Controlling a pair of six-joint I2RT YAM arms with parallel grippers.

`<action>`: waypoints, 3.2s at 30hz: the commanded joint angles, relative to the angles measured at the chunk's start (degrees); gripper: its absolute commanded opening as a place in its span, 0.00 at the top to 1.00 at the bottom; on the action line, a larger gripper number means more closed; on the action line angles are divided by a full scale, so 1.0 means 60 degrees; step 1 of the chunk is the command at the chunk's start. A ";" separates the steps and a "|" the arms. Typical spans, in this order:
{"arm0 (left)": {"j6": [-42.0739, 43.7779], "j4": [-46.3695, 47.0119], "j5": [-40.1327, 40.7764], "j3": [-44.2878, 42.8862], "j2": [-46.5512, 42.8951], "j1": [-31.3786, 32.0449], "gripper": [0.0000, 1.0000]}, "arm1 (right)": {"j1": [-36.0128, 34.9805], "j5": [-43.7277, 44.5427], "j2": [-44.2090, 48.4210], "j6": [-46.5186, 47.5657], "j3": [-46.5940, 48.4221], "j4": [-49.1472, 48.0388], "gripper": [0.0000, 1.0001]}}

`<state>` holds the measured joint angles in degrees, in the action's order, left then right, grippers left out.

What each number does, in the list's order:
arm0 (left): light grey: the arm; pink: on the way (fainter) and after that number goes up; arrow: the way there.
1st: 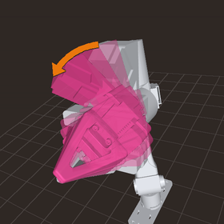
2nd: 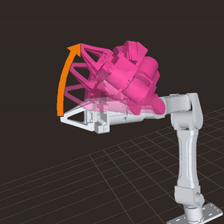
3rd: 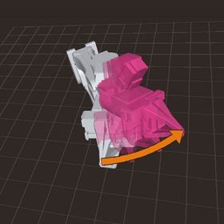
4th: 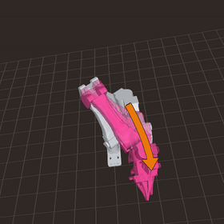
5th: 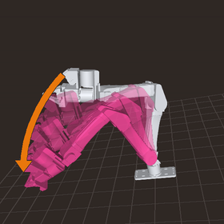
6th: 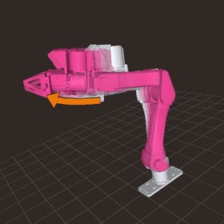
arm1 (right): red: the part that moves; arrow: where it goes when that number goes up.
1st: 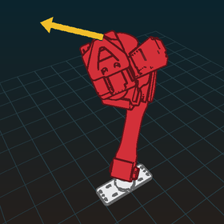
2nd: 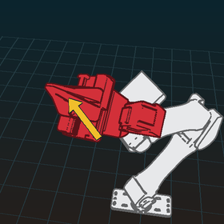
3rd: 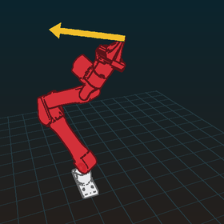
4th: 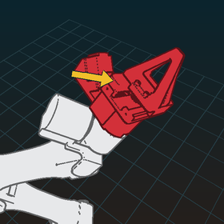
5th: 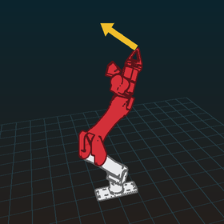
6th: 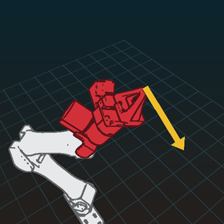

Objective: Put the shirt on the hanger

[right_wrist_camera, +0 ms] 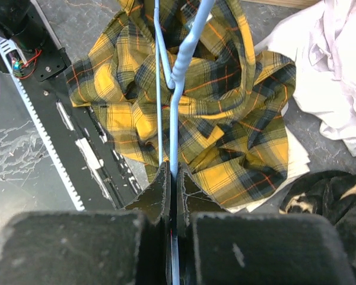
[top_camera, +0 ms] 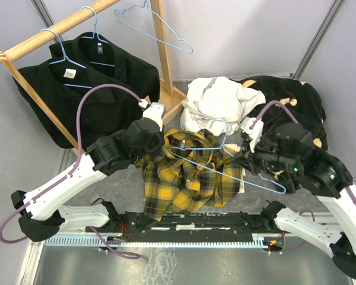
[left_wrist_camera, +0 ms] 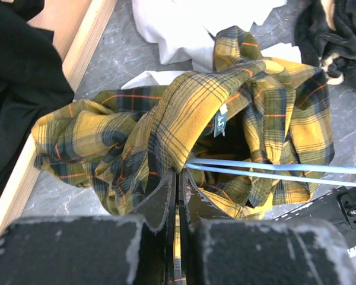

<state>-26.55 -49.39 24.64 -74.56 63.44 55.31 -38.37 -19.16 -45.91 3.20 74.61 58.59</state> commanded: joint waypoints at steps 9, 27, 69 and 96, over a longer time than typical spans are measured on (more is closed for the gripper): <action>0.0718 0.0237 -0.0839 -0.1675 0.0896 0.0265 0.97 | -0.0017 -0.0776 -0.1110 0.0594 -0.0449 -0.2942 1.00; 0.0547 0.0285 -0.0665 -0.3029 0.1902 0.1270 0.97 | -0.0007 -0.0899 -0.1166 -0.1409 -0.3743 -0.9036 1.00; -0.0317 0.0496 0.1138 -0.4095 0.2459 0.3049 0.97 | -0.0854 0.0389 0.0032 -0.2420 -0.7618 -1.6220 1.00; 0.2993 -0.1366 0.0108 -0.6285 0.2644 0.3248 0.13 | -0.1193 0.1725 -0.0254 -0.3574 -0.8859 -2.0117 1.00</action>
<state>-16.34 -54.85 27.29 -108.84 81.60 74.50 -45.28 -8.78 -50.02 -19.05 21.30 -54.19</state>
